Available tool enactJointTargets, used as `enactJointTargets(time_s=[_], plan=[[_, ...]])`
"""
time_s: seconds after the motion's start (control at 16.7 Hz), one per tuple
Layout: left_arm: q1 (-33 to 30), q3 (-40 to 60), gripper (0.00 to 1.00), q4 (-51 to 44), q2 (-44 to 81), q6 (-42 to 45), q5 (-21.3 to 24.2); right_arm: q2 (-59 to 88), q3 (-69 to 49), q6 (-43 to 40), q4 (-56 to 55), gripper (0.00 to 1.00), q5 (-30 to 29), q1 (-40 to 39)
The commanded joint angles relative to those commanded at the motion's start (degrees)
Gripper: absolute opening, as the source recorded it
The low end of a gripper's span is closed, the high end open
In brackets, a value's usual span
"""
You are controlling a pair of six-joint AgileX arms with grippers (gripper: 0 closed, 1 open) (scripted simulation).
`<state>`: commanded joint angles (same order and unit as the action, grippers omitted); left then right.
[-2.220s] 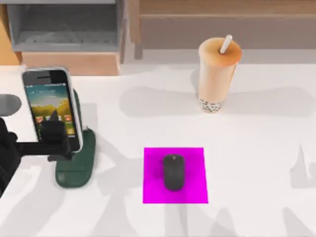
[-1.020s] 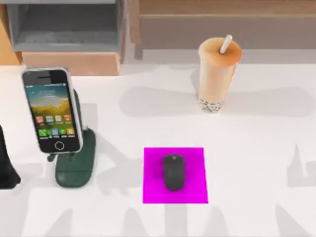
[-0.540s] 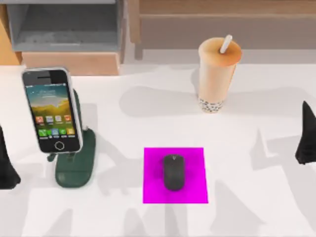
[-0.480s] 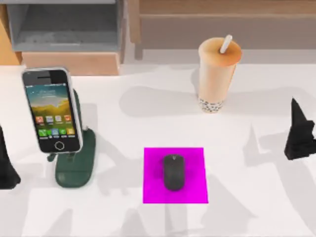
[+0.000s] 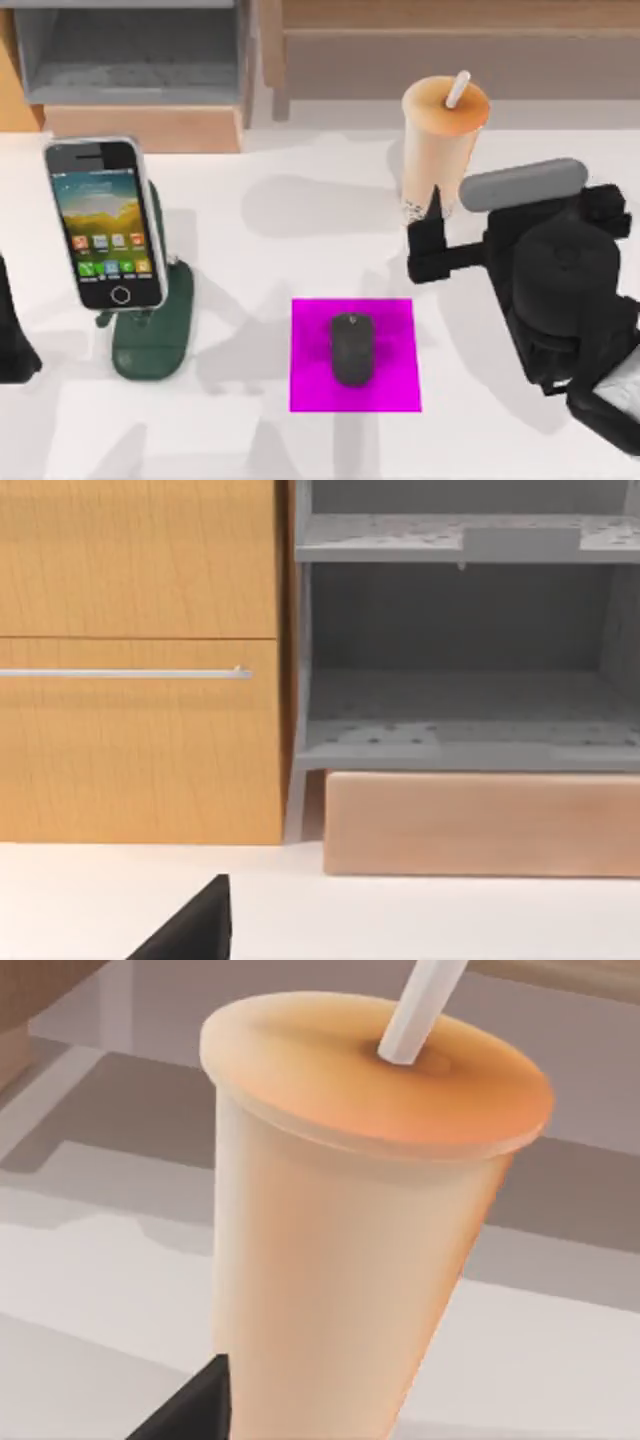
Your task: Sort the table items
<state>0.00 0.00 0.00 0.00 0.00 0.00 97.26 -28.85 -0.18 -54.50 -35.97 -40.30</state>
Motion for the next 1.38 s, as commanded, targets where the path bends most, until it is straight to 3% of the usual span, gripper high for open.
enactJointTargets(time_s=[0.24,0.54,1.38], plan=[[0.0,0.0,1.0,0.0,0.0,0.0,0.0,17.5,-8.3,0.2,-14.5,1.0,-3.9,-0.2],[0.0,0.0,1.0,0.0,0.0,0.0,0.0,28.7,-15.6,0.5,-25.7,1.0,-5.5,1.0],[0.0,0.0,1.0,0.0,0.0,0.0,0.0,31.8,-22.3,0.4,-22.9,1.0,-2.5,4.2]])
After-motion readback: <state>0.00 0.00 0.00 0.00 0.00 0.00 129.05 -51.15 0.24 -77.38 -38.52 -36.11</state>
